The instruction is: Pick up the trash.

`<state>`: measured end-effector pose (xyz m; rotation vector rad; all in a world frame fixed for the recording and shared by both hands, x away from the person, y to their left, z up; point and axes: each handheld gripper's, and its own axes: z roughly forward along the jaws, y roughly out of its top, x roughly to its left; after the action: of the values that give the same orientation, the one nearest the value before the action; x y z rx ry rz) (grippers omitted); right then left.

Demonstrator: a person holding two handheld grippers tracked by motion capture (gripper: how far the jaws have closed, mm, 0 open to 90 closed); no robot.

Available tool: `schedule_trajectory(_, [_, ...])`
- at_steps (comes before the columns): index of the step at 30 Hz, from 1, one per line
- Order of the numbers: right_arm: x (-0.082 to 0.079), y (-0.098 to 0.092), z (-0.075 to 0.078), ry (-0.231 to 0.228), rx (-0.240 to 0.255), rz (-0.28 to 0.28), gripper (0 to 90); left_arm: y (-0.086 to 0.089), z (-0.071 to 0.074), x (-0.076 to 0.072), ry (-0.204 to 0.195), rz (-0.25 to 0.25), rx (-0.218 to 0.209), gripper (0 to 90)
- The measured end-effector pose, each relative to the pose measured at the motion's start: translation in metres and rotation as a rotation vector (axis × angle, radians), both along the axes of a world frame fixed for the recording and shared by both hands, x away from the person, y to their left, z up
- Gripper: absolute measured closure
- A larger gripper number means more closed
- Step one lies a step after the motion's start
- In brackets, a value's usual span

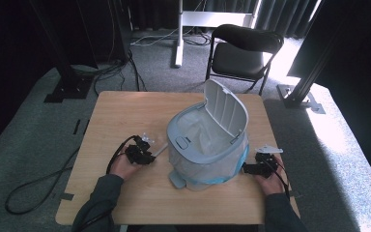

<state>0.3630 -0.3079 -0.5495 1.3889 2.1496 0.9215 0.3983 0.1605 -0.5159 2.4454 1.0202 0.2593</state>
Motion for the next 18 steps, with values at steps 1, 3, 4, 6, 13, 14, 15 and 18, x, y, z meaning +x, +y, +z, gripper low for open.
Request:
schedule_trajectory(1, [0.0, 0.0, 0.0, 0.0, 0.0, 0.0, 11.2, 0.0, 0.0, 0.0, 0.0, 0.0, 0.0, 70.3])
schedule_trajectory(3, [0.0, 0.0, 0.0, 0.0, 0.0, 0.0, 11.2, -0.002, 0.001, 0.0004, 0.002, -0.007, 0.024, 70.9])
schedule_trajectory(4, [0.0, 0.0, 0.0, 0.0, 0.0, 0.0, 11.2, -0.0028, 0.0016, 0.0009, 0.007, -0.01, 0.031, 71.4])
schedule_trajectory(6, [0.0, 0.0, 0.0, 0.0, 0.0, 0.0, 11.2, -0.0043, 0.0026, 0.0019, 0.017, -0.018, 0.042, 73.2])
schedule_trajectory(13, [0.0, 0.0, 0.0, 0.0, 0.0, 0.0, 11.2, -0.0088, 0.005, 0.0054, 0.051, -0.037, 0.067, 78.0])
schedule_trajectory(14, [0.0, 0.0, 0.0, 0.0, 0.0, 0.0, 11.2, -0.0089, 0.0051, 0.0055, 0.052, -0.037, 0.068, 78.1])
schedule_trajectory(15, [0.0, 0.0, 0.0, 0.0, 0.0, 0.0, 11.2, -0.009, 0.0052, 0.0055, 0.053, -0.038, 0.069, 78.3])
schedule_trajectory(18, [0.0, 0.0, 0.0, 0.0, 0.0, 0.0, 11.2, -0.0094, 0.0053, 0.0049, 0.044, -0.046, 0.077, 78.6])
